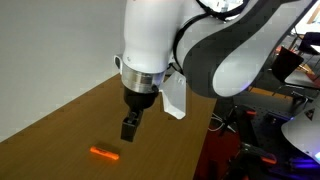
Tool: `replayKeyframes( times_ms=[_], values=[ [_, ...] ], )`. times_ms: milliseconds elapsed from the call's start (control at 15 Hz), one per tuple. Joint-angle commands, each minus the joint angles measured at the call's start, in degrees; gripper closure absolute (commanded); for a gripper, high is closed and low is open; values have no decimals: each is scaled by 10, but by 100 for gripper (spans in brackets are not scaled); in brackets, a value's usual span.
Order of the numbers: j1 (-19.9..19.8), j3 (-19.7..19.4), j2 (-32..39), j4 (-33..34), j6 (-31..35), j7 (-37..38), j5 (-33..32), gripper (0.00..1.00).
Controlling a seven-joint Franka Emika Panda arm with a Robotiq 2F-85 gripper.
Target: Put the orange marker in the green/white
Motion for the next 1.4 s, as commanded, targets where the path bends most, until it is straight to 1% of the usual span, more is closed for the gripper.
replayKeyframes(
  times_ms=[0, 67, 267, 333, 467, 600, 733, 1067, 1333],
  values=[
    [46, -52, 50, 49, 23, 18, -21, 0],
    [57, -63, 67, 65, 27, 16, -22, 0],
    [70, -70, 109, 107, 25, 5, 0, 0],
    [70, -67, 123, 121, 23, 0, 8, 0],
    [76, -68, 154, 151, 14, 1, 19, 0],
    [87, -78, 183, 181, 0, 8, 25, 0],
    [86, -78, 207, 204, 0, 0, 37, 0],
    [62, -57, 264, 256, 3, -31, 73, 0],
    [62, -68, 308, 302, 0, -31, 85, 0]
  ],
)
